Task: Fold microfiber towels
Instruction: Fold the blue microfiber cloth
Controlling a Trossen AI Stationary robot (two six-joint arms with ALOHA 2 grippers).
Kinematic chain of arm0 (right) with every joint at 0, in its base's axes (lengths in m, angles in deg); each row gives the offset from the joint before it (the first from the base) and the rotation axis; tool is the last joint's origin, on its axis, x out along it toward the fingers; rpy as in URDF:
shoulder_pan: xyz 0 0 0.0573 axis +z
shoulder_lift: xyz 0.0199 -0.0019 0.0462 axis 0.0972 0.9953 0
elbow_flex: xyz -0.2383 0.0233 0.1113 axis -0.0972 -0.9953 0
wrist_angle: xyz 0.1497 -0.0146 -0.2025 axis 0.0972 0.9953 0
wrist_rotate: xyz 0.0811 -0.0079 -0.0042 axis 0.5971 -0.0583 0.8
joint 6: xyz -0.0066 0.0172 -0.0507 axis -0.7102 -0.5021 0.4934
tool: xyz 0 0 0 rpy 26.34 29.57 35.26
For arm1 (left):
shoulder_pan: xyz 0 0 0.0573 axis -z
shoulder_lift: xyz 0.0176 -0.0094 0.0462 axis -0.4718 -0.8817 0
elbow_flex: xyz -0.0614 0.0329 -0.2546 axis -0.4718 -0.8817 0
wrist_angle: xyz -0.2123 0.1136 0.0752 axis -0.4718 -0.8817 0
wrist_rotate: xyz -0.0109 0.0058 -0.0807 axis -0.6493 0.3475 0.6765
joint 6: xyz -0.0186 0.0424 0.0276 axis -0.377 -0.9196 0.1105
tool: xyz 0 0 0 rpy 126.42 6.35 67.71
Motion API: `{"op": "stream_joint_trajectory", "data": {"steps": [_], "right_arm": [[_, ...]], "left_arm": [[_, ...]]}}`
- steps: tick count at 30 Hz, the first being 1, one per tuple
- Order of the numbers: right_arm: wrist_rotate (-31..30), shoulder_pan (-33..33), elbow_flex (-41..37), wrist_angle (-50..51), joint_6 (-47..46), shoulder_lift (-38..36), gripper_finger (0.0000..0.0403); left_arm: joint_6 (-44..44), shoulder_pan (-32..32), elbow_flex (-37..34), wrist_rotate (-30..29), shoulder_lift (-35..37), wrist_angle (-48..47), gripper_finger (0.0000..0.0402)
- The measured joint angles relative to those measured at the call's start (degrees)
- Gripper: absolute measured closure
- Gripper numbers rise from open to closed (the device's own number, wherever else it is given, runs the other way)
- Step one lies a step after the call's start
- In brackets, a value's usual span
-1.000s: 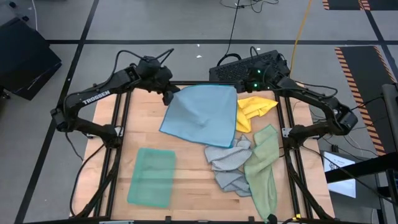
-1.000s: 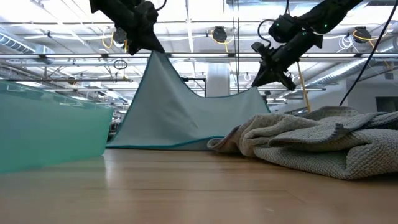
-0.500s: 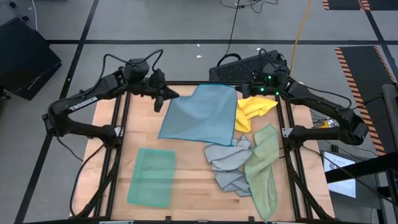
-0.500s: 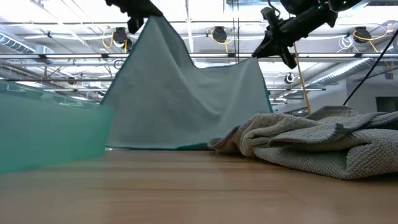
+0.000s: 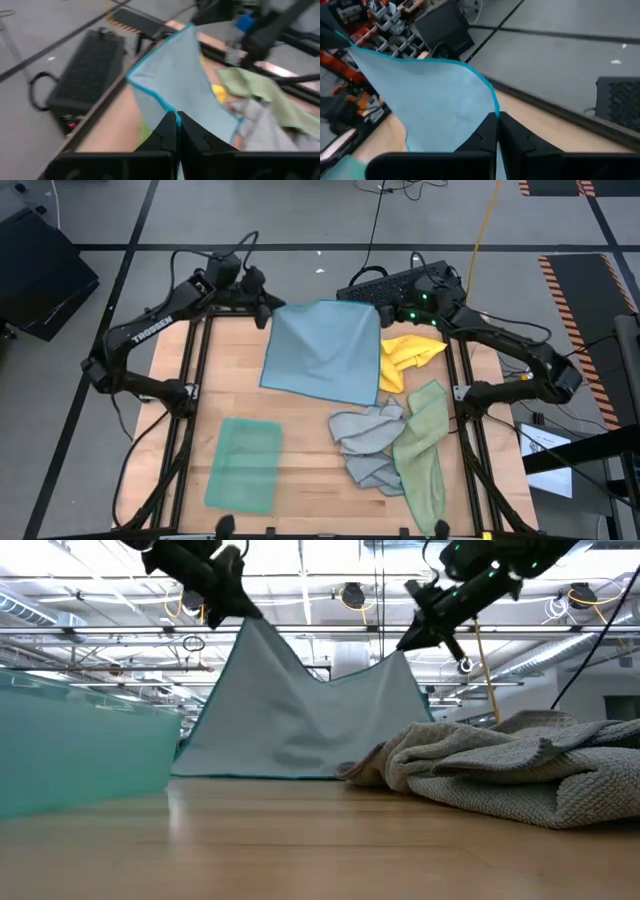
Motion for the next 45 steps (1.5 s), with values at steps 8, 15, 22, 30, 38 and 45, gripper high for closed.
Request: {"op": "stream_joint_trajectory", "data": {"steps": [8, 15, 22, 30, 38, 45], "right_arm": [[1.7, -1.17, 0.0, -7.01, -1.28, 7.66, 0.0401], [1.46, -2.03, 0.0, -8.87, -0.41, 9.37, 0.0401], [3.68, -4.14, 0.0, -12.22, -0.78, 8.54, 0.0401], [17.3, -5.7, 0.02, -13.87, -6.16, 8.59, 0.0401], [16.45, -5.67, 0.0, -8.81, -9.81, 8.6, 0.0401], [7.1, -6.59, 0.0, -10.16, -4.45, 8.63, 0.0401]], "left_arm": [[-0.37, -7.79, 0.0, -0.83, -0.39, -2.79, 0.0398], [-2.67, -10.53, -1.94, -0.9, -0.37, -4.44, 0.0398], [-2.67, -10.14, -6.2, -0.1, -0.37, 1.41, 0.0398], [-0.01, -9.58, -7.89, 0.94, -0.35, 17.04, 0.0398], [-3.4, -10.44, -8.65, 1.84, -0.35, 9.17, 0.0398], [1.61, -10.51, -16.68, 1.76, -0.37, 22.15, 0.0398]]}}
